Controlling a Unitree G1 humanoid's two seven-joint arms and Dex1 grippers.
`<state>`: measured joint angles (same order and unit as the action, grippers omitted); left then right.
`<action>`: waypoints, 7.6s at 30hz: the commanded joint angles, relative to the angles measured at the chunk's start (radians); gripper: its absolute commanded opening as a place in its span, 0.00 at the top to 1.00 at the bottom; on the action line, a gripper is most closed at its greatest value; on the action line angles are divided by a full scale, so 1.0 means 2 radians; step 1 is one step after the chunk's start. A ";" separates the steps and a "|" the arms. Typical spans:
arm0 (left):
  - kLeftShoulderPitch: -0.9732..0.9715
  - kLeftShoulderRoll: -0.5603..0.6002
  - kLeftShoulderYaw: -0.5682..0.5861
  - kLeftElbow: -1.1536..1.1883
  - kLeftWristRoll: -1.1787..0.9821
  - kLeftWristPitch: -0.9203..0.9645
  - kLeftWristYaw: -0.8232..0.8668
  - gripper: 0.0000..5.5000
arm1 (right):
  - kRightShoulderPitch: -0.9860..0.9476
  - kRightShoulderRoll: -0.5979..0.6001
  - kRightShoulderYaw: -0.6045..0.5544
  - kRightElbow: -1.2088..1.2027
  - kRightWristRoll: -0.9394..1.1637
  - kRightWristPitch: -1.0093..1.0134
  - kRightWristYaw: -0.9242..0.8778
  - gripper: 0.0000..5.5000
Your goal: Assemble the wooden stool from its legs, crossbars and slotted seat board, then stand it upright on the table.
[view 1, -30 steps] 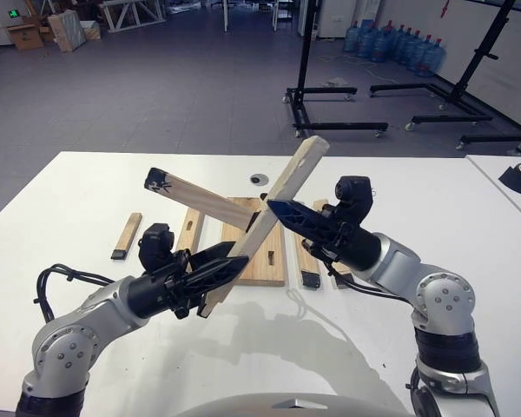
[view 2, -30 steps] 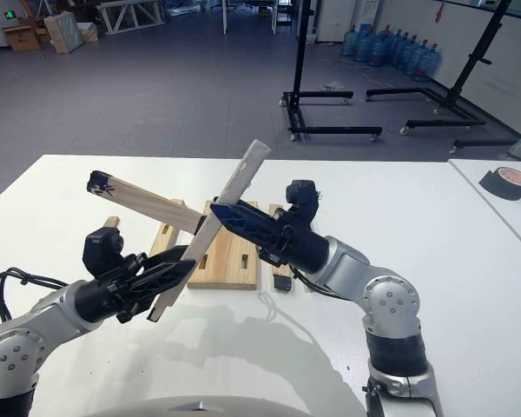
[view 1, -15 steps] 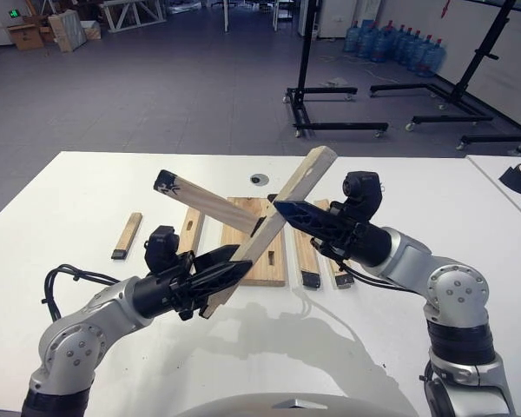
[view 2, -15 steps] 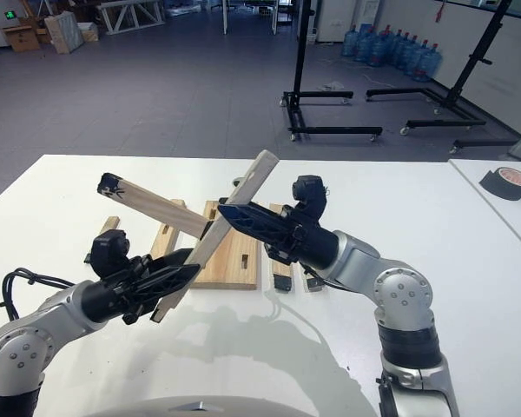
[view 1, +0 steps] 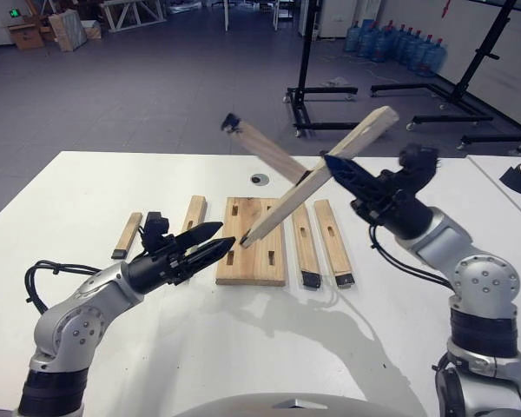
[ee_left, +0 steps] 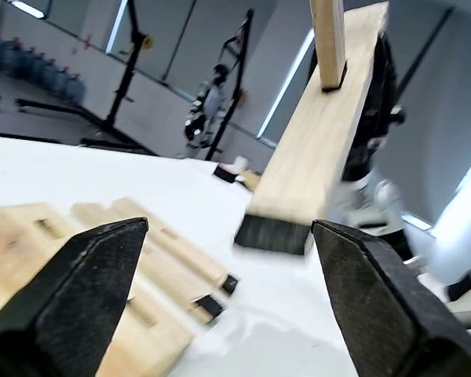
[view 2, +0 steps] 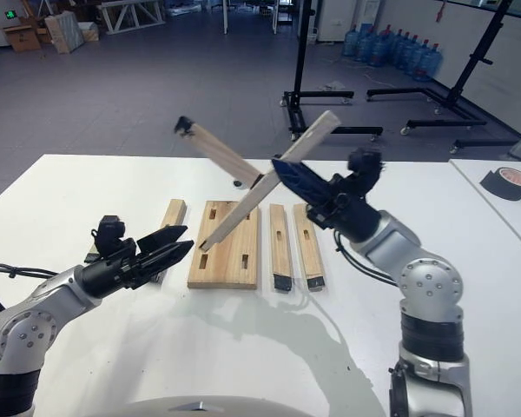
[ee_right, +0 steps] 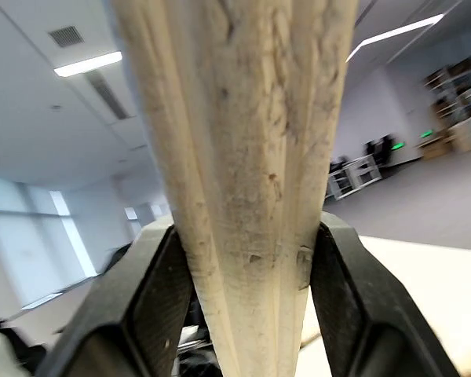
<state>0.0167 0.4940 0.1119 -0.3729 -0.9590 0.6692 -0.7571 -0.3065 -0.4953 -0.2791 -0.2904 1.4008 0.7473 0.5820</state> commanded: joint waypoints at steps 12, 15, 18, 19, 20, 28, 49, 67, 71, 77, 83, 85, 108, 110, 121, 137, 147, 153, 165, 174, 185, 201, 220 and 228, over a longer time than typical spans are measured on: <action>-0.142 0.074 -0.212 0.150 0.278 -0.023 -0.083 0.31 | -0.046 0.022 -0.007 0.016 -0.094 -0.045 -0.006 0.63; -0.150 0.083 -0.239 0.159 0.312 -0.023 -0.098 0.31 | -0.042 0.029 -0.007 0.009 -0.095 -0.044 -0.011 0.63; -0.155 0.095 -0.268 0.160 0.349 -0.040 -0.118 0.31 | -0.039 0.031 -0.010 0.007 -0.094 -0.044 -0.015 0.63; -0.159 0.098 -0.279 0.163 0.364 -0.049 -0.123 0.31 | -0.039 0.031 -0.010 0.007 -0.095 -0.043 -0.016 0.63; -0.163 0.102 -0.289 0.164 0.379 -0.058 -0.129 0.31 | -0.039 0.031 -0.009 0.007 -0.095 -0.043 -0.015 0.63; -0.163 0.154 -0.336 0.118 0.425 -0.071 -0.200 0.31 | -0.041 0.036 -0.007 0.004 -0.096 -0.043 -0.025 0.63; -0.057 0.235 -0.263 -0.003 0.358 -0.111 -0.261 0.31 | -0.078 0.027 0.186 0.087 -0.355 -0.140 0.116 0.63; -0.007 0.230 -0.218 0.002 0.352 -0.124 -0.225 0.31 | -0.072 0.021 0.260 0.151 -0.461 -0.210 0.272 0.63; -0.001 0.222 -0.209 -0.009 0.335 -0.111 -0.215 0.31 | -0.058 -0.003 0.283 0.137 -0.481 -0.223 0.307 0.63; 0.010 0.231 -0.215 -0.015 0.350 -0.118 -0.212 0.31 | -0.070 -0.026 0.312 0.186 -0.505 -0.232 0.355 0.63; 0.011 0.219 -0.209 -0.038 0.333 -0.095 -0.201 0.31 | -0.126 -0.016 0.309 0.258 -0.537 -0.283 0.352 0.63; 0.017 0.219 -0.217 -0.040 0.340 -0.095 -0.199 0.31 | -0.133 -0.013 0.309 0.267 -0.537 -0.294 0.358 0.63; 0.047 0.231 -0.268 -0.056 0.419 -0.095 -0.145 0.31 | -0.239 -0.094 0.361 0.270 -0.506 -0.030 0.477 0.63; 0.048 0.226 -0.274 -0.053 0.422 -0.098 -0.139 0.31 | -0.238 -0.096 0.374 0.276 -0.527 -0.043 0.473 0.63; 0.031 0.224 -0.301 -0.034 0.445 -0.123 -0.142 0.31 | -0.173 -0.081 0.383 0.277 -0.576 -0.114 0.388 0.63; 0.039 0.202 -0.310 0.029 0.457 -0.172 -0.128 0.31 | -0.130 -0.088 0.392 0.216 -0.571 -0.105 0.336 0.63; 0.039 0.208 -0.319 0.011 0.460 -0.111 -0.123 0.31 | -0.137 -0.087 0.385 0.194 -0.564 -0.080 0.326 0.63; 0.038 0.212 -0.325 -0.019 0.446 -0.064 -0.129 0.31 | -0.132 -0.093 0.375 0.173 -0.556 -0.072 0.320 0.63; 0.044 0.198 -0.317 -0.015 0.427 -0.050 -0.117 0.31 | -0.134 -0.093 0.362 0.143 -0.542 -0.079 0.324 0.52; 0.062 0.198 -0.329 0.005 0.439 -0.083 -0.107 0.31 | -0.083 -0.099 0.299 0.120 -0.534 -0.082 0.297 0.28; 0.055 0.206 -0.321 -0.026 0.417 -0.058 -0.109 0.31 | -0.073 -0.132 0.102 0.094 -0.398 -0.076 0.315 0.28; 0.026 0.206 -0.334 0.021 0.430 -0.097 -0.120 0.31 | -0.057 0.036 0.238 0.024 -0.354 -0.017 0.107 0.28; 0.028 0.201 -0.336 0.001 0.419 -0.099 -0.106 0.31 | -0.114 -0.002 -0.052 0.071 -0.195 -0.027 -0.039 0.28; 0.085 0.209 -0.233 -0.066 0.346 -0.128 -0.085 0.31 | 0.085 0.073 -0.028 0.041 -0.342 -0.007 -0.256 0.28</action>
<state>0.1465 0.8713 -0.3890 -0.5081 -0.2755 0.3812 -0.9287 -0.2162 -0.4110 -0.3696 -0.1501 0.7555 0.7010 0.1497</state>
